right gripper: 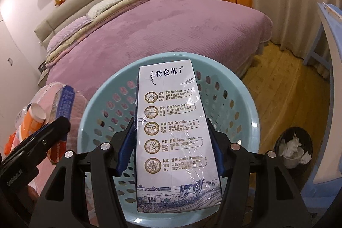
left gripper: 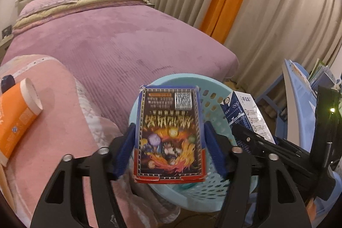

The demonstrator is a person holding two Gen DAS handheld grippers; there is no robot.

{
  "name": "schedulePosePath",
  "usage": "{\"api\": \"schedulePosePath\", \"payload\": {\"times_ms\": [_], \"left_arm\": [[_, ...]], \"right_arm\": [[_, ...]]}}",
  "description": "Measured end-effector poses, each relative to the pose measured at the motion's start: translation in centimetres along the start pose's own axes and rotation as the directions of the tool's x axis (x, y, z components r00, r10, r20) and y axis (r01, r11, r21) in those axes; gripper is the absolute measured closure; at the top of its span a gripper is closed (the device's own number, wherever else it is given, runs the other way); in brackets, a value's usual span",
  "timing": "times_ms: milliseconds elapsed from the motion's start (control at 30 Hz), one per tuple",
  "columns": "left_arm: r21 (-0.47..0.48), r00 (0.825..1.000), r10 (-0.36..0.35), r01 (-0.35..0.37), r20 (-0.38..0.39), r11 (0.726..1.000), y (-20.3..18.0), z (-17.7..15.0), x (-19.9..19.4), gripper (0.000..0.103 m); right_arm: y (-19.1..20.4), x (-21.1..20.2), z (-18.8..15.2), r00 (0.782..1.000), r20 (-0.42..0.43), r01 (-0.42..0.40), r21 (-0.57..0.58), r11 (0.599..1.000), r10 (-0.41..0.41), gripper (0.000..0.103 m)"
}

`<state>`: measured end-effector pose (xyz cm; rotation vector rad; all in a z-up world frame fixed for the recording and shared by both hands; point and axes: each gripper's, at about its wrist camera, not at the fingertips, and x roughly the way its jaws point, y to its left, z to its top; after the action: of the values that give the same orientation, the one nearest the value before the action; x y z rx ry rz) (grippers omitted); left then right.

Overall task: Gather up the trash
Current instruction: 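Carry both boxes over the blue basket and open both tools to drop them, then move both tools back from the basket to the trash pile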

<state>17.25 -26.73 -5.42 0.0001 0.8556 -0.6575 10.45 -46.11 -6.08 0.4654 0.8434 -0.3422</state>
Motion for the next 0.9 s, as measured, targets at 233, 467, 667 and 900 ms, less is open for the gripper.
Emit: {"api": "schedulePosePath", "payload": {"times_ms": [233,467,667,900], "left_arm": [[-0.023,1.000,-0.012,0.013,0.029,1.000,0.4,0.1,-2.2,0.026],[-0.029,0.996,-0.001,0.003,0.092,1.000,1.1,-0.3,-6.3,0.026],[-0.044,0.984,0.044,-0.037,0.173,0.998,2.6,-1.4,-12.0,0.026],[-0.139,0.946,0.169,-0.135,0.275,0.981,7.3,-2.8,-20.1,0.026]], "right_arm": [[0.0,-1.2,-0.1,1.000,0.030,-0.006,-0.009,1.000,0.007,0.036],[2.3,-4.4,-0.5,0.995,0.072,-0.066,-0.049,0.997,0.070,0.036],[6.2,-8.2,-1.1,0.978,0.132,-0.146,-0.125,0.981,0.163,0.036],[13.5,-12.0,-2.6,0.949,0.165,-0.217,-0.279,0.935,0.270,0.036]]}}
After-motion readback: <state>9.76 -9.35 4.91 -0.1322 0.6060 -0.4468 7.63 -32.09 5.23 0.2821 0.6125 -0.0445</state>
